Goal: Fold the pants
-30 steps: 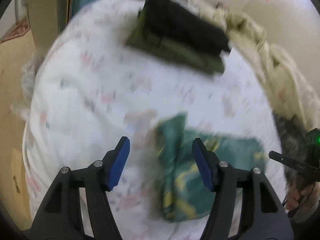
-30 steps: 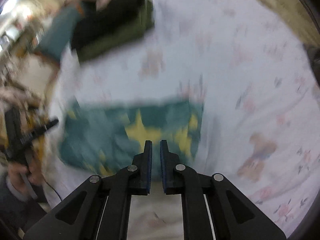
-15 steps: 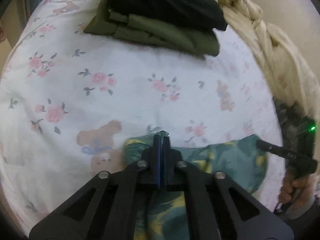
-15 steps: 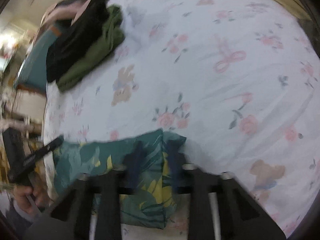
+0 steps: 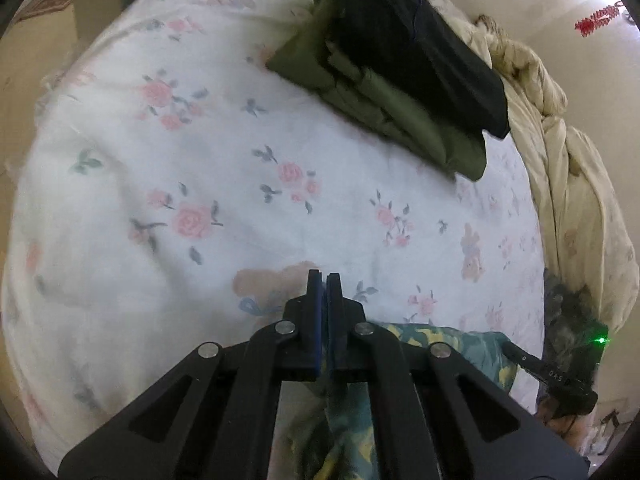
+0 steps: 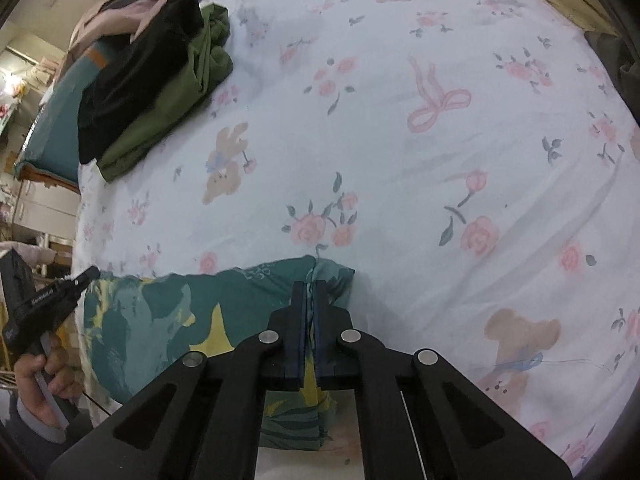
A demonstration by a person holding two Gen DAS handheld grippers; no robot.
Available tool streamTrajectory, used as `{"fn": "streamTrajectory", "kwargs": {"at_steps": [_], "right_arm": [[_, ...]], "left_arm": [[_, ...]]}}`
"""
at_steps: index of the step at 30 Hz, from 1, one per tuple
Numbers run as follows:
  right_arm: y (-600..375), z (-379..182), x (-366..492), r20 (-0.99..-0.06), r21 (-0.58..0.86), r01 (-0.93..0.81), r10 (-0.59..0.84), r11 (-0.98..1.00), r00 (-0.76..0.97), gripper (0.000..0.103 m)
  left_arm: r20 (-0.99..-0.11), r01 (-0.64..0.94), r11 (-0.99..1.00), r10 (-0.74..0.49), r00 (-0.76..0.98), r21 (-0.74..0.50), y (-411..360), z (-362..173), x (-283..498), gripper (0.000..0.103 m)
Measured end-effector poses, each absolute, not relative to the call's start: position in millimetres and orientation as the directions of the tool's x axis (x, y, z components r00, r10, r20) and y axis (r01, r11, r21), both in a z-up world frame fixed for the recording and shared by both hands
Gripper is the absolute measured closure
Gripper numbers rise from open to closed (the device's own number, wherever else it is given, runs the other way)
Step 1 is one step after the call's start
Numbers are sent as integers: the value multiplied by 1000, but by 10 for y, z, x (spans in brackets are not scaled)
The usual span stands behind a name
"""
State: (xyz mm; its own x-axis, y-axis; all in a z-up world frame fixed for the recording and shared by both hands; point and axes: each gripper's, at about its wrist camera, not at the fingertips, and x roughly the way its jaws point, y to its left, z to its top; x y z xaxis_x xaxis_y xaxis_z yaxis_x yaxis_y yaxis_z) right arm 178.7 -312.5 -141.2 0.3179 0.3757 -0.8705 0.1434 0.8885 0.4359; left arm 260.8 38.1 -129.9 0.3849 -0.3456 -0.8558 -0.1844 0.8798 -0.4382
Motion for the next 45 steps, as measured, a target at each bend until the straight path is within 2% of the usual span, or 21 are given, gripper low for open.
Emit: {"fn": "streamTrajectory", "kwargs": {"at_steps": [1,3,4,6,8,9,10,13,16,18,19,20,21,23,24,25,28,31,35,39,45], "right_arm": [[-3142,-1387,1781,-869,436,146,373,888,325,96],[-3188,-1331,1767,-865,437,160,365,885,346,96],[-3224,-1295,1752,-850,462,161,383,872,362,95],[-3262,-1245,1735,-833,487,159,402,859,381,91],[-3277,-1246,1723,-826,507,162,422,847,374,65],[-3285,-1277,1716,-818,526,168,441,834,370,36],[-3284,-1303,1709,-810,541,169,456,824,369,29],[-3199,-1475,1700,-768,623,160,562,765,307,29],[-2947,-1617,1681,-749,654,99,626,750,217,30],[-2791,-1617,1671,-768,625,36,607,779,204,30],[-2716,-1610,1669,-780,606,6,593,795,202,32],[-2674,-1602,1665,-782,599,-11,589,800,205,35],[-2634,-1601,1671,-780,601,-28,593,799,201,42],[-2588,-1606,1669,-776,605,-39,599,796,198,60],[-2562,-1602,1665,-773,607,-53,605,793,192,72],[-2548,-1581,1660,-772,605,-66,605,794,196,78],[-2503,-1378,1638,-759,591,-125,601,797,250,84],[-2499,-1104,1644,-713,603,-153,616,782,335,85],[-2417,-731,1786,-668,598,-217,629,772,397,85],[-2310,-368,2195,-621,581,-271,633,767,462,85],[-2014,-28,3306,-614,536,-294,605,791,507,85]], "left_arm": [[-873,-200,895,-303,382,-399,410,-1248,2582,97],[-869,-215,896,-279,408,-389,472,-1144,2509,68],[-859,-218,889,-285,425,-402,491,-1089,2469,57],[-845,-221,876,-302,441,-428,475,-1008,2386,13],[-834,-182,871,-348,428,-457,389,-1010,2326,7],[-841,-168,874,-361,402,-455,328,-1047,2311,7],[-848,-153,874,-383,368,-461,254,-1111,2296,7],[-851,-75,868,-460,254,-491,-18,-1325,2238,7],[-871,34,886,-460,173,-462,-345,-1478,2158,9],[-866,72,884,-466,182,-461,-457,-1527,2102,28],[-862,81,882,-470,189,-463,-486,-1529,2099,33],[-844,95,864,-503,186,-494,-510,-1530,2111,55],[-835,110,852,-523,171,-512,-532,-1532,2126,69],[-823,134,843,-538,183,-521,-524,-1496,2140,84],[-814,130,835,-550,187,-534,-491,-1480,2147,87],[-800,109,822,-570,189,-560,-441,-1475,2165,88],[-780,101,806,-590,209,-583,-365,-1437,2110,90],[-740,123,788,-611,280,-604,-314,-1179,2080,91],[-699,210,800,-595,398,-562,-233,-598,2230,91],[-685,252,826,-561,465,-504,-134,-176,2594,91],[-686,263,853,-519,509,-450,22,248,3717,89]]}}
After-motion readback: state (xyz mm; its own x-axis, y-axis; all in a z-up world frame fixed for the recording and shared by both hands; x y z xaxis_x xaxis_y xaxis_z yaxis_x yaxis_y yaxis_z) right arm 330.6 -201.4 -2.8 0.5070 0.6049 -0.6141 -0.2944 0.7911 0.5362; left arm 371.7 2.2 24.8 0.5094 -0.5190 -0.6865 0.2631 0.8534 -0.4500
